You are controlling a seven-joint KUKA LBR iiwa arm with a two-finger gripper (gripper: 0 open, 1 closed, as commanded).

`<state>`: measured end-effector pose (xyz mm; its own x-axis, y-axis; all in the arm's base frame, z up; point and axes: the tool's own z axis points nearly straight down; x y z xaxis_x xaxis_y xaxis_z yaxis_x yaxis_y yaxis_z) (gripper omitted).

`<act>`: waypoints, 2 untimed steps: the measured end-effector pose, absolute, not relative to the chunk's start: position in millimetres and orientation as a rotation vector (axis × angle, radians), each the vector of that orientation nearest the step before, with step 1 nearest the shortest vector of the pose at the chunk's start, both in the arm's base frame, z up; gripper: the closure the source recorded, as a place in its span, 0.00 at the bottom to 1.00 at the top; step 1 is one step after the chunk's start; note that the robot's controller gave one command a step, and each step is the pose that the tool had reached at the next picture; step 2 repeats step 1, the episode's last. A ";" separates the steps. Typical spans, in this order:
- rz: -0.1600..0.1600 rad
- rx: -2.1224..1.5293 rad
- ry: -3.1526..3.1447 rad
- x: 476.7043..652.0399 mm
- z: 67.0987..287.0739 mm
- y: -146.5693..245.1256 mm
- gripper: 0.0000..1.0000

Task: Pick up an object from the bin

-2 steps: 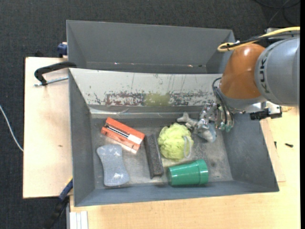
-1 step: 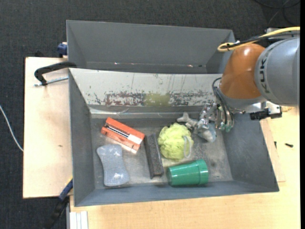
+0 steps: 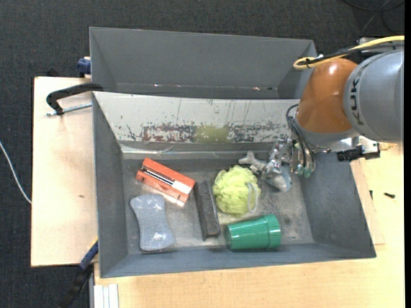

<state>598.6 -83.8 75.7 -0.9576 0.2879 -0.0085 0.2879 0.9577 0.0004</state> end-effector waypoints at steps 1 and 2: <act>0.000 0.457 3.105 597.5 81.3 -83.3 1.00; 0.000 0.457 3.105 597.5 81.3 -83.3 1.00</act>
Offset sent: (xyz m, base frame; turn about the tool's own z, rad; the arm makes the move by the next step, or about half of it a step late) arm 0.0000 0.0001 0.0590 0.0000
